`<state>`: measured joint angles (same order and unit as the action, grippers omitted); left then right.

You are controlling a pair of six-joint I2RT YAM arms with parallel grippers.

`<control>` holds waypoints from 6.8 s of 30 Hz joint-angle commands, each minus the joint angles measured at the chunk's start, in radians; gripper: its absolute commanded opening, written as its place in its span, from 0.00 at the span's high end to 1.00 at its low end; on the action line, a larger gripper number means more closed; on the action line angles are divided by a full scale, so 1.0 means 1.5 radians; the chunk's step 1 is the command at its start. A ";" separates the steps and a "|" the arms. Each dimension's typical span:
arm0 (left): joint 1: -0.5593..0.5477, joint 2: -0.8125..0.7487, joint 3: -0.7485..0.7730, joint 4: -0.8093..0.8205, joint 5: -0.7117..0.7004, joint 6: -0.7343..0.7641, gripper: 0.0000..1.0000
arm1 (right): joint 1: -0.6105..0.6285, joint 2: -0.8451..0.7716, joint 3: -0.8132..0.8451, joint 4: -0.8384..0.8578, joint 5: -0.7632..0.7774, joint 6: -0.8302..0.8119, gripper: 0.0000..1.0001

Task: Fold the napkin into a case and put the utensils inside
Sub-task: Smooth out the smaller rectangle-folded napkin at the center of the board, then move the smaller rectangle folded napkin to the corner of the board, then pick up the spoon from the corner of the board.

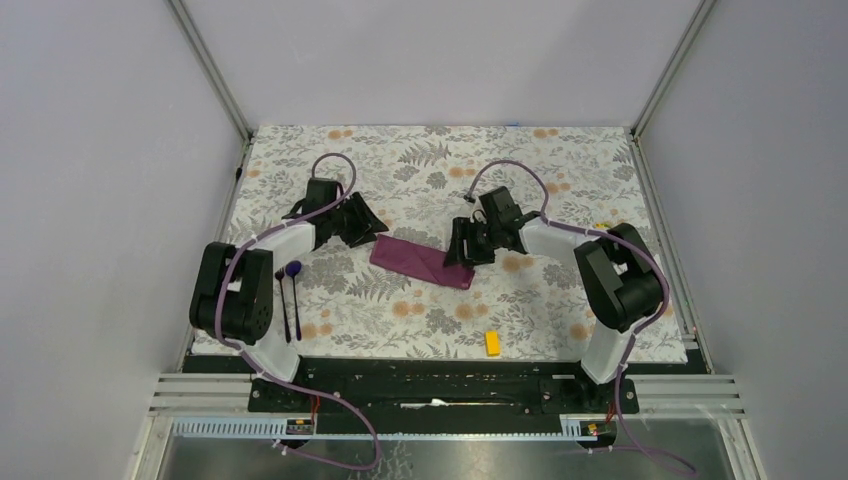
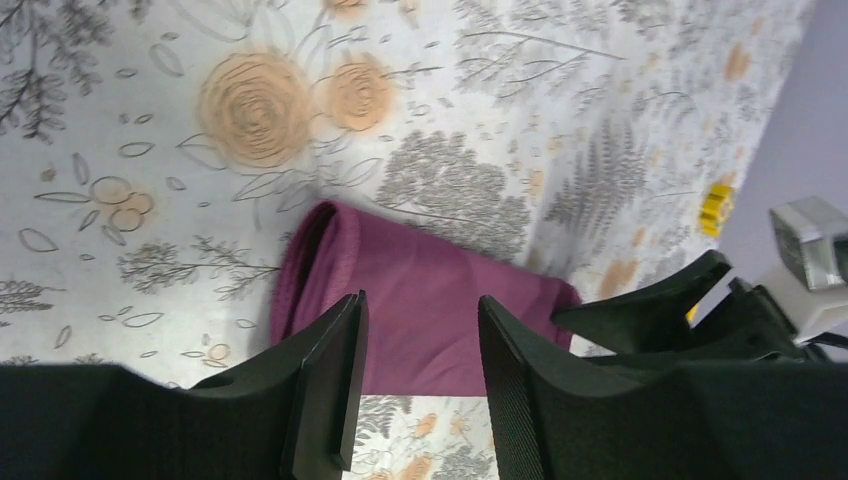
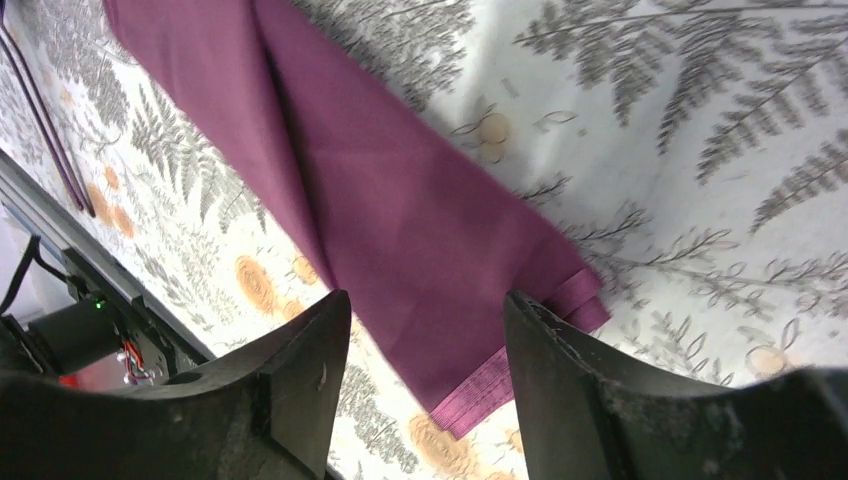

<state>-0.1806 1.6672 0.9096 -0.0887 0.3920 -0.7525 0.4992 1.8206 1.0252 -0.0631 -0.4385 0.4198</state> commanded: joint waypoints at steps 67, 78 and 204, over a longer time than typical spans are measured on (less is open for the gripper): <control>0.069 -0.423 -0.135 -0.059 0.086 0.040 0.36 | 0.095 0.220 0.305 -0.195 0.528 0.034 0.15; 0.069 -0.390 -0.096 -0.075 0.082 0.055 0.37 | -0.025 0.372 0.564 -0.300 0.506 -0.150 0.15; -0.113 -0.243 -0.002 0.084 0.617 -0.027 1.00 | -0.060 -0.302 -0.052 0.431 -0.420 -0.091 0.20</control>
<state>-0.2844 1.3727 0.9447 -0.2546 1.0943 -0.6128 0.4011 1.5093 1.0119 0.3706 -0.9478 0.2092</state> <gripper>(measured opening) 0.025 0.809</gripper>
